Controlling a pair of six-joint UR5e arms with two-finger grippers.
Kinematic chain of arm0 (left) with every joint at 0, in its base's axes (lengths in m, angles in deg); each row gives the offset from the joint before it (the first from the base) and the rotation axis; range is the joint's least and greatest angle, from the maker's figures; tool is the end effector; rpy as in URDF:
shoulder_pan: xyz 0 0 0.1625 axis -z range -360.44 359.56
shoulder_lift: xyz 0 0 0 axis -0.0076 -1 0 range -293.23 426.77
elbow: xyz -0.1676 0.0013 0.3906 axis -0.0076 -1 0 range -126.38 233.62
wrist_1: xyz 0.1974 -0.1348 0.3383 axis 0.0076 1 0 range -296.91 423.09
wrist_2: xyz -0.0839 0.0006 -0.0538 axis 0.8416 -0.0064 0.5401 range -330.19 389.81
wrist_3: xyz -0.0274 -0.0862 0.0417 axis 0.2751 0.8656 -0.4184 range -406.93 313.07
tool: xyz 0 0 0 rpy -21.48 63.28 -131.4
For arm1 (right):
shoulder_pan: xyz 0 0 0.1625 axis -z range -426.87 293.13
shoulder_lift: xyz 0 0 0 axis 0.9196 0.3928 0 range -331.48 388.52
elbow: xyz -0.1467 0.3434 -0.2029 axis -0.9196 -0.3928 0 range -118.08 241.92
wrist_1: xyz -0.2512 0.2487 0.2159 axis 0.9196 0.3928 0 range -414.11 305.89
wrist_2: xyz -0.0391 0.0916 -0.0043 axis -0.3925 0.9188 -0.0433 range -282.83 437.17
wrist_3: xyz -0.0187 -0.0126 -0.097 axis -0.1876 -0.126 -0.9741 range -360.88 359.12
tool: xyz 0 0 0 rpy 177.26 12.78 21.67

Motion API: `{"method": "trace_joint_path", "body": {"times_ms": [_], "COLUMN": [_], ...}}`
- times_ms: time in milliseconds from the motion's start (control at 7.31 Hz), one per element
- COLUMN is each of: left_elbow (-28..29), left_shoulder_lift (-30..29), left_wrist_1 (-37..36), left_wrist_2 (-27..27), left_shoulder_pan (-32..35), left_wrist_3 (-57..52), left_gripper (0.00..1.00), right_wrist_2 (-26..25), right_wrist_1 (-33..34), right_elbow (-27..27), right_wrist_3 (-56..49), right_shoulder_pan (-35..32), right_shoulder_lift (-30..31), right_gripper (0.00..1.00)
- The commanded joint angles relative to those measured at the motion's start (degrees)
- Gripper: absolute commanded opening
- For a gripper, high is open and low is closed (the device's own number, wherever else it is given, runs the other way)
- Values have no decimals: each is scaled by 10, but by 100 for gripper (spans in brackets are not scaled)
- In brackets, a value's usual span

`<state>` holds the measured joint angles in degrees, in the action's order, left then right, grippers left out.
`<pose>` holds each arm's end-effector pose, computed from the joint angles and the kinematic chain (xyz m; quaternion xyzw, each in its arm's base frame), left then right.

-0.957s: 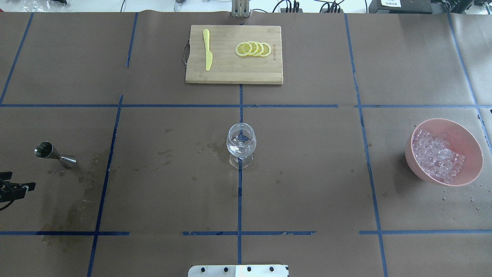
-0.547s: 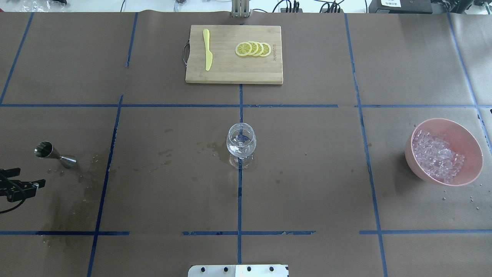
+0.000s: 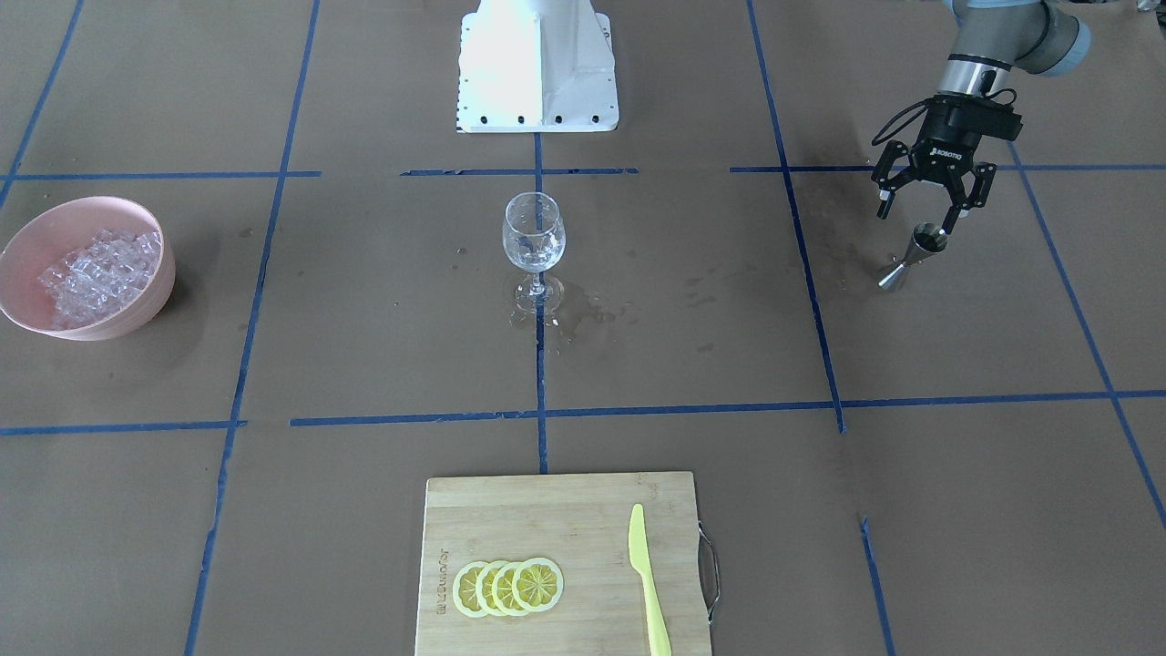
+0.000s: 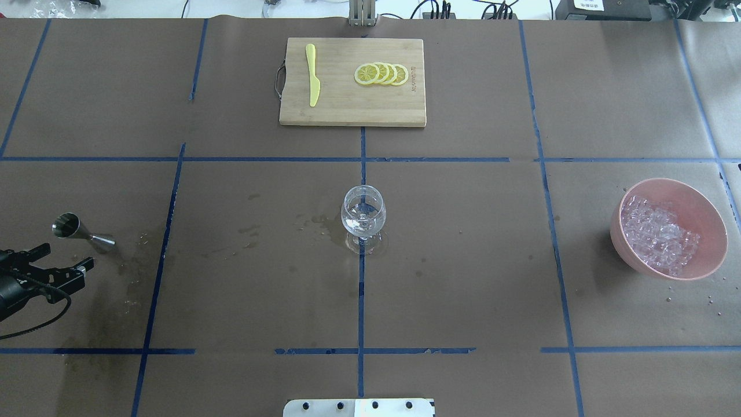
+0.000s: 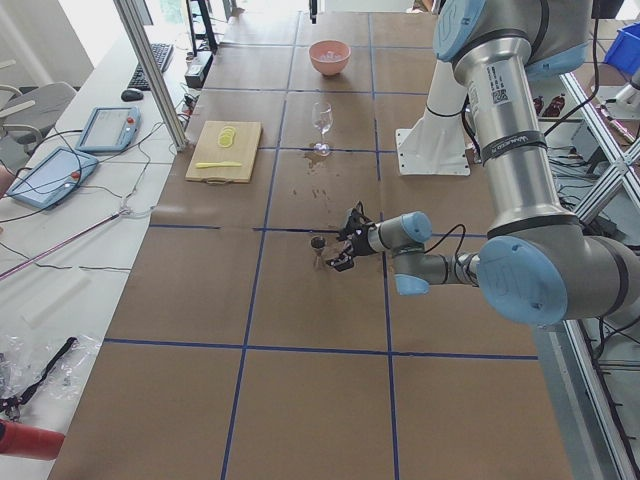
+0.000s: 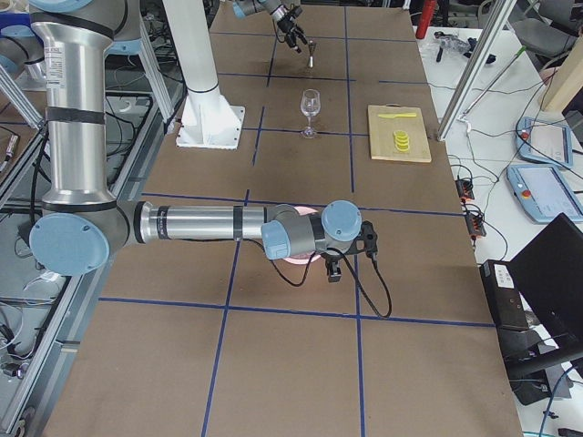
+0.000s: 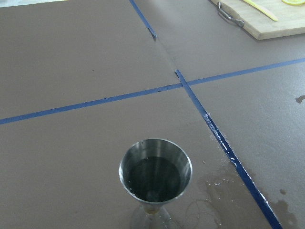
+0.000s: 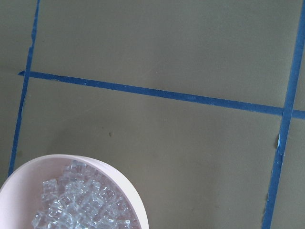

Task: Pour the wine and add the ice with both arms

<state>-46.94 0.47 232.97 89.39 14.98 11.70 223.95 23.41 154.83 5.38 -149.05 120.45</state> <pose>0.2686 -0.2647 0.5832 0.4118 0.4002 -0.0311 0.8181 -0.0168 -0.4897 0.6104 0.0444 -0.4813 -0.0676 0.8728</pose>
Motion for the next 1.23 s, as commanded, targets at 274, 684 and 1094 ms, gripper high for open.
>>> {"method": "trace_joint_path", "body": {"times_ms": [274, 684, 1094], "left_elbow": [61, 110, 117], "left_shoulder_lift": [-67, -92, -98], "left_wrist_1": [3, 5, 6], "left_wrist_2": [-147, -224, -245], "left_shoulder_pan": [-24, -27, -27], "left_wrist_3": [65, 66, 64], "left_gripper": [98, 92, 72], "right_wrist_2": [0, 0, 0], "right_wrist_1": [-52, -65, -65], "right_elbow": [-10, -10, -10], "right_wrist_3": [1, 1, 2], "right_shoulder_pan": [0, 0, 0], "right_shoulder_lift": [7, 11, 11], "right_gripper": [100, 100, 100]}}
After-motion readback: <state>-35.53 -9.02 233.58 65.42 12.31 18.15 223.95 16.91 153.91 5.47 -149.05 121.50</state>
